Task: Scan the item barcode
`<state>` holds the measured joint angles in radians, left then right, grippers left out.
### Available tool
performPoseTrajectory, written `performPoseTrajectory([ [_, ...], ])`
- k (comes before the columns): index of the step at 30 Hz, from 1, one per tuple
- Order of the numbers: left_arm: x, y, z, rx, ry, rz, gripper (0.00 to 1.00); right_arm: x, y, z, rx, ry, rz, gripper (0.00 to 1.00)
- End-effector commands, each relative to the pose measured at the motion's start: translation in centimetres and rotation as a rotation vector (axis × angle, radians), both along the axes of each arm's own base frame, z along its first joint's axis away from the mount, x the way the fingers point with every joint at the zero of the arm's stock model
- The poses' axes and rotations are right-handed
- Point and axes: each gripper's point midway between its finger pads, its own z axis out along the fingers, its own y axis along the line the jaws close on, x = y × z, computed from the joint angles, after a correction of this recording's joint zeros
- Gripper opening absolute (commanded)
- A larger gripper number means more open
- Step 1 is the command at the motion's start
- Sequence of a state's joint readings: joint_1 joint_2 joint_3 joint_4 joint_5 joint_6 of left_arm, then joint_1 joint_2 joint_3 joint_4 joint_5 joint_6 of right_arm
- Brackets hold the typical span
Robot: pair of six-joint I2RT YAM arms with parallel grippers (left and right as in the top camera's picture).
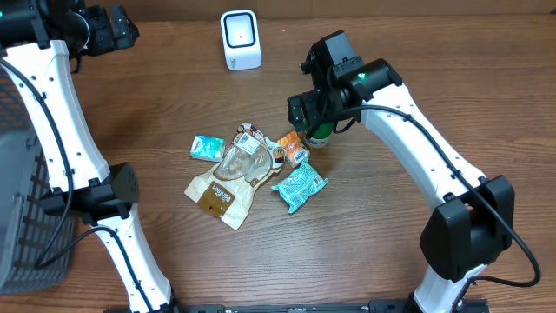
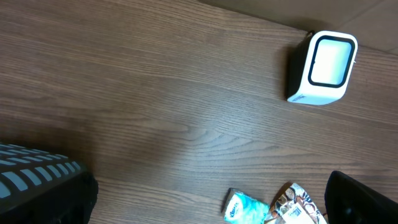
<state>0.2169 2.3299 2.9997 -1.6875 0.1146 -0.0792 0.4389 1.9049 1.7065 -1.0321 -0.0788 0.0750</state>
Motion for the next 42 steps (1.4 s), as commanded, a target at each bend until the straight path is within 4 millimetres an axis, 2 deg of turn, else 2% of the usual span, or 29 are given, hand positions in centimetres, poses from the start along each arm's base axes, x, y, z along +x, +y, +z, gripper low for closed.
performPoseTrajectory([
  [1,-0.7,0.1,2.1,0.009,-0.048,0.018,0.99,0.3,0.3,0.2,0.018,-0.004,-0.005,1.00],
  [8,-0.7,0.1,2.1,0.009,-0.048,0.018,1.00,1.0,-0.8,-1.0,-0.018,0.016,-0.145,1.00],
  [11,-0.7,0.1,2.1,0.009,-0.048,0.018,0.99,1.0,-0.8,-1.4,-0.022,0.027,-0.147,1.00],
  [37,-0.7,0.1,2.1,0.009,-0.048,0.018,1.00,1.5,-0.6,-1.3,-0.010,0.006,-0.154,1.00],
  [42,-0.7,0.1,2.1,0.009,-0.048,0.018,1.00,1.7,-0.8,-2.4,-0.033,0.022,-0.160,1.00],
])
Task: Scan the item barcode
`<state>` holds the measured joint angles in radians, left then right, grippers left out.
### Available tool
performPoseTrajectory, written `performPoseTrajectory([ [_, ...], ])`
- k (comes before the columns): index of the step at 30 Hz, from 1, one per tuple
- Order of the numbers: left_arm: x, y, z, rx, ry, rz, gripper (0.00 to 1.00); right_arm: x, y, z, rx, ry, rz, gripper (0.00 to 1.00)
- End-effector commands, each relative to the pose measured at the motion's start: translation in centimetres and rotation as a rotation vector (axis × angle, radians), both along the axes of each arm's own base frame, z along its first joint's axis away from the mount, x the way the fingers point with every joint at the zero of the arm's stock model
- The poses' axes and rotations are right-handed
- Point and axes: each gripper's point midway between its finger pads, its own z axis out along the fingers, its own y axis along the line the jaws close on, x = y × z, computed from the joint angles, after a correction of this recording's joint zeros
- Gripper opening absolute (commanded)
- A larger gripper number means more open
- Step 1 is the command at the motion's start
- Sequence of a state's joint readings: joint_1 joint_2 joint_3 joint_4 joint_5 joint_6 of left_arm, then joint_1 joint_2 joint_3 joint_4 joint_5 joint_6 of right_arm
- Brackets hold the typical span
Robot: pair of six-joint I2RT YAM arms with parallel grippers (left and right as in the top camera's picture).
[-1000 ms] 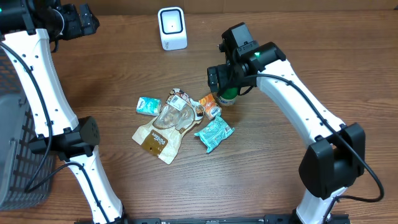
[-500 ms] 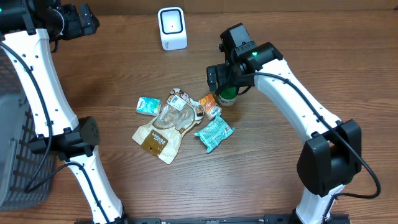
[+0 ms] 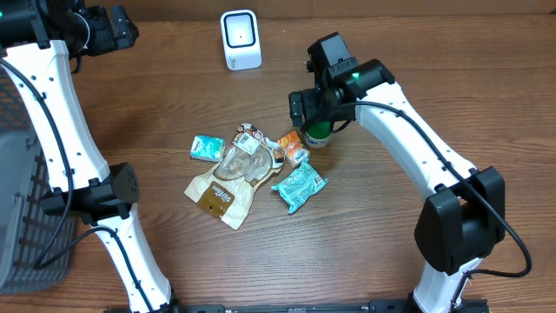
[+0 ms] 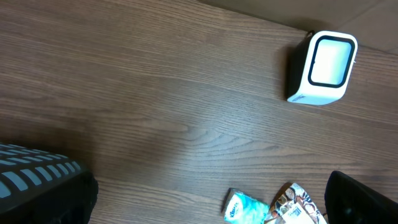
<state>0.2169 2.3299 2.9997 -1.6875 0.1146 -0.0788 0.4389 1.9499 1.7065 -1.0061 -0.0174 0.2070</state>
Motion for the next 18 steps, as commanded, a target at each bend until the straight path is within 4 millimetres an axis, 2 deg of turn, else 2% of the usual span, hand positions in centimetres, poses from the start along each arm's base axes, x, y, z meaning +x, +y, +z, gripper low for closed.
performPoseTrajectory([
  [1,-0.7,0.1,2.1,0.009,-0.048,0.018,1.00,0.6,-0.2,-0.9,-0.017,0.005,-0.015,1.00],
  [6,-0.7,0.1,2.1,0.009,-0.048,0.018,1.00,1.6,-0.7,-3.7,-0.081,0.019,-0.027,1.00],
  [13,-0.7,0.1,2.1,0.009,-0.048,0.018,1.00,2.4,-1.6,-5.4,-0.148,0.008,-0.047,1.00],
  [18,-0.7,0.1,2.1,0.009,-0.048,0.018,0.99,2.3,-1.9,-5.7,-0.161,0.013,-0.050,1.00],
])
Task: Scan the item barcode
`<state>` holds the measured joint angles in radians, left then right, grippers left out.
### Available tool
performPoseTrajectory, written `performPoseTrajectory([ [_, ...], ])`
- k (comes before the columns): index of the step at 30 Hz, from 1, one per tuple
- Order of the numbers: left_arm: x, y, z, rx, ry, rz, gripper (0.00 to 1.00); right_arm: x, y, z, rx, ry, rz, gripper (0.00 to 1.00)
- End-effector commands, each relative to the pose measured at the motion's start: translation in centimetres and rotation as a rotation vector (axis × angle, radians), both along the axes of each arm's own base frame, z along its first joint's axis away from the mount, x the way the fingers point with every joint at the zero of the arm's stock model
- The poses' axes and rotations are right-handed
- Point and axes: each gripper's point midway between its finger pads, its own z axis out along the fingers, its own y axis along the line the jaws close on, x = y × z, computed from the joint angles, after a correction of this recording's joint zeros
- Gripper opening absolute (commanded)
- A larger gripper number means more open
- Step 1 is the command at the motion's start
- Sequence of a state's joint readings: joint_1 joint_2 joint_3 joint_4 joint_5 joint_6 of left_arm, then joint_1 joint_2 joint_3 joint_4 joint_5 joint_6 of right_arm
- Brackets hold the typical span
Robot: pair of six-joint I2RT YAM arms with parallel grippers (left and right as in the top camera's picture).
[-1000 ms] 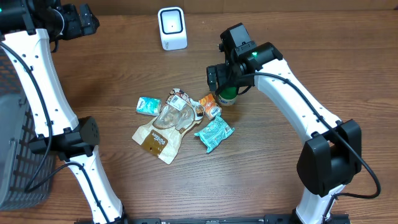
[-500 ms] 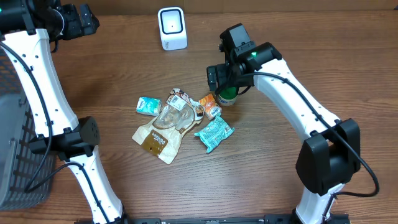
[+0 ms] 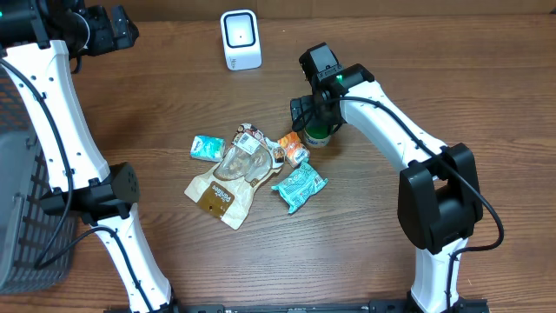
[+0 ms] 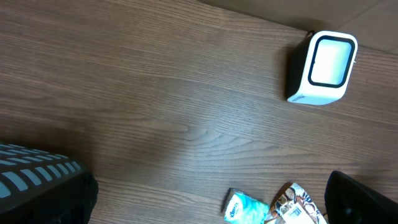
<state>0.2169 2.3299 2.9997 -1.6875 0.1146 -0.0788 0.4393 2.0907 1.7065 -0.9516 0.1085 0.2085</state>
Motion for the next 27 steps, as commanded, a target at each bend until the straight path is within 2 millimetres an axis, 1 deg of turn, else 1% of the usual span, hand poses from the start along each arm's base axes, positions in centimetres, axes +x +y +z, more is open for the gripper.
performPoseTrajectory([
  [1,-0.7,0.1,2.1,0.009,-0.048,0.018,1.00,0.3,-0.4,0.1,-0.020,-0.011,-0.006,1.00],
  [10,-0.7,0.1,2.1,0.009,-0.048,0.018,1.00,-0.6,-0.8,-1.3,-0.035,0.021,-0.006,1.00],
  [13,-0.7,0.1,2.1,0.009,-0.048,0.018,1.00,-0.6,-0.9,-1.4,-0.038,0.021,0.002,1.00],
  [21,-0.7,0.1,2.1,0.009,-0.048,0.018,0.99,-0.4,-0.8,-1.3,-0.038,0.014,0.017,0.95],
  [23,-0.7,0.1,2.1,0.009,-0.048,0.018,1.00,-0.4,-0.8,-1.3,-0.040,0.014,0.020,0.92],
  [27,-0.7,0.1,2.1,0.009,-0.048,0.018,1.00,-0.4,-0.8,-1.3,-0.041,0.013,0.024,0.92],
])
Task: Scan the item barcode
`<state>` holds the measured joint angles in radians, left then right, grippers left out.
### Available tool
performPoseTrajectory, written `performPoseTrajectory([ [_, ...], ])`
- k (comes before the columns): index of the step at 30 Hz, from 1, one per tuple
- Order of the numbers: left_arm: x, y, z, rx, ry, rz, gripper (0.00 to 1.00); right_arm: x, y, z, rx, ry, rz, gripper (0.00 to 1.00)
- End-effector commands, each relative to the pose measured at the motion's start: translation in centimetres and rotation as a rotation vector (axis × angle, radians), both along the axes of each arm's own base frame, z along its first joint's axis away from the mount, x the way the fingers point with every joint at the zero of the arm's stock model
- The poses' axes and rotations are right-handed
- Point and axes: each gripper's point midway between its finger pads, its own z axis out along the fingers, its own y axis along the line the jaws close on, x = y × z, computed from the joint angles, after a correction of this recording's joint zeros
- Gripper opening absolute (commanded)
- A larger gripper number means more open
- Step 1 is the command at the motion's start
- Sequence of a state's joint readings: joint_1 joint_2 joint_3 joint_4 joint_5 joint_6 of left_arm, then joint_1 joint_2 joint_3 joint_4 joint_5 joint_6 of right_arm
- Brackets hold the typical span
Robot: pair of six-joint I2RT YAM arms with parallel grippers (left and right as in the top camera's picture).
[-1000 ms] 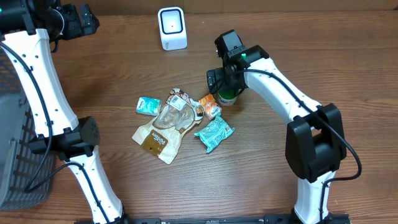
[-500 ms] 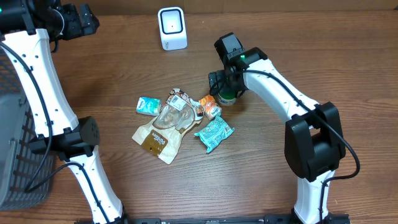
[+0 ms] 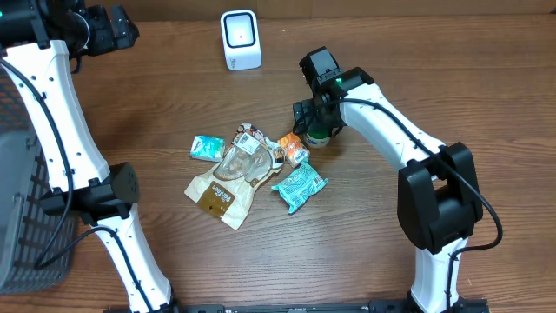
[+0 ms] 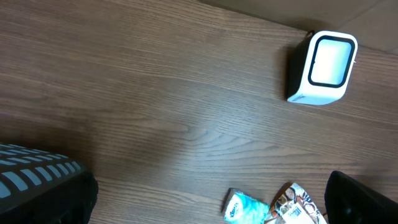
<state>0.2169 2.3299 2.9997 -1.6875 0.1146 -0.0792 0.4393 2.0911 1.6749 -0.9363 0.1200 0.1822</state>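
A pile of snack items lies mid-table: a Kleenex packet (image 3: 207, 147) (image 4: 245, 206), a brown pouch (image 3: 224, 184), an orange packet (image 3: 293, 148), a teal packet (image 3: 299, 185) and a small green-capped container (image 3: 318, 137). The white barcode scanner (image 3: 241, 39) (image 4: 323, 67) stands at the far edge. My right gripper (image 3: 315, 122) hangs right over the green-capped container, its fingers hidden under the wrist. My left gripper (image 3: 109, 30) (image 4: 210, 190) is high at the far left, open and empty.
A dark mesh basket (image 3: 17, 209) sits at the left table edge. Bare wood lies between the scanner and the pile, and to the right of the right arm.
My right gripper has sunk slightly closer onto the green-capped container. The left arm and the pile have not moved.
My right gripper hovered over the green-capped container with its elbow stretched far to the right. Then the wrist had turned above the same spot. By 0.9 s ago the elbow had swung inward, and now the gripper sits a little lower there.
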Motion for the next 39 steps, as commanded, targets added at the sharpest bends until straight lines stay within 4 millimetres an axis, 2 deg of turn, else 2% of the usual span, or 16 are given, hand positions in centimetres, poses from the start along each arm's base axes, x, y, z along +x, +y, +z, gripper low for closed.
performPoseTrajectory([
  [1,-0.73,0.10,2.06,0.009,-0.048,0.018,1.00,-0.03,-0.37,-0.43,-0.016,0.003,0.002,0.92],
  [11,-0.73,0.08,2.06,0.009,-0.048,0.018,1.00,-0.26,-0.46,-0.48,-0.020,0.013,0.002,0.92],
  [21,-0.73,0.10,2.06,0.009,-0.048,0.018,1.00,-0.39,-0.52,-0.52,-0.022,0.018,0.002,0.80],
  [39,-0.73,0.10,2.06,0.009,-0.048,0.018,1.00,-0.32,-0.40,-0.74,-0.025,0.014,0.035,0.80],
])
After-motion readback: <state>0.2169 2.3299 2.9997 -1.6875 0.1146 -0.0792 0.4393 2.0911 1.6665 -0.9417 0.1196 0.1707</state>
